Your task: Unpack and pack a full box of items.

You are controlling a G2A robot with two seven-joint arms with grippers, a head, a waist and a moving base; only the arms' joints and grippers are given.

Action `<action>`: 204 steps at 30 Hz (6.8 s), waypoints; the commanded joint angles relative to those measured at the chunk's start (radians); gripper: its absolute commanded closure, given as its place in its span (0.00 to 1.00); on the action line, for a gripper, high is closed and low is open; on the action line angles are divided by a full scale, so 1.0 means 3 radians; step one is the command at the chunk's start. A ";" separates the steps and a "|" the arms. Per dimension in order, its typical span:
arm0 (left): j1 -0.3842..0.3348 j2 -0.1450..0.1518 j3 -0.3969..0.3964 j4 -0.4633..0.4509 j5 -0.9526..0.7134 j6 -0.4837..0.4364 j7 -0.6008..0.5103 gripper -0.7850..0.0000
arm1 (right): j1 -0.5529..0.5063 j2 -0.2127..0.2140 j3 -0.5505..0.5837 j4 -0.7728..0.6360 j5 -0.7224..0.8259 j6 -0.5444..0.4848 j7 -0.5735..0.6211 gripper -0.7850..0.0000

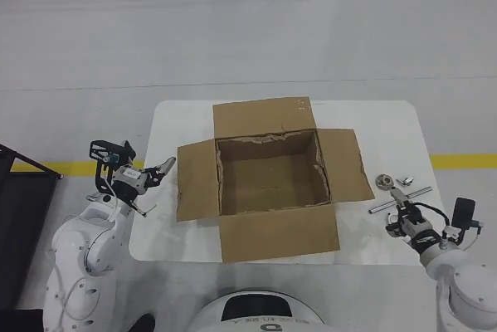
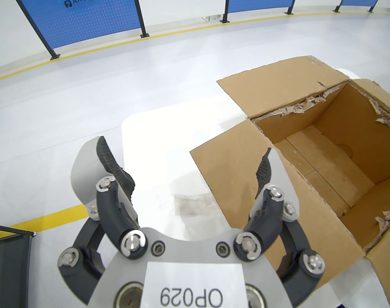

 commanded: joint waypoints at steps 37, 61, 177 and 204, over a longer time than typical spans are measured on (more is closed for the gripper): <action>0.0000 0.0000 0.0000 0.0000 0.0000 0.0000 0.0000 0.00 | 0.1135 0.0302 -0.0731 0.1388 -0.2659 0.1117 0.0672 0.60; 0.0000 0.0000 0.0000 0.0000 0.0000 0.0000 0.0000 0.00 | 0.0528 0.0244 0.0161 0.0572 -0.1418 0.0732 0.0528 1.00; 0.0000 0.0000 0.0000 0.0000 0.0000 0.0000 0.0000 0.00 | 0.1883 -0.0419 -0.0382 0.1272 -0.3361 0.1319 0.0980 0.58; 0.0000 0.0000 0.0000 0.0000 0.0000 0.0000 0.0000 0.00 | 0.2470 -0.0464 -0.0440 0.2202 -0.4155 0.1341 0.0957 0.64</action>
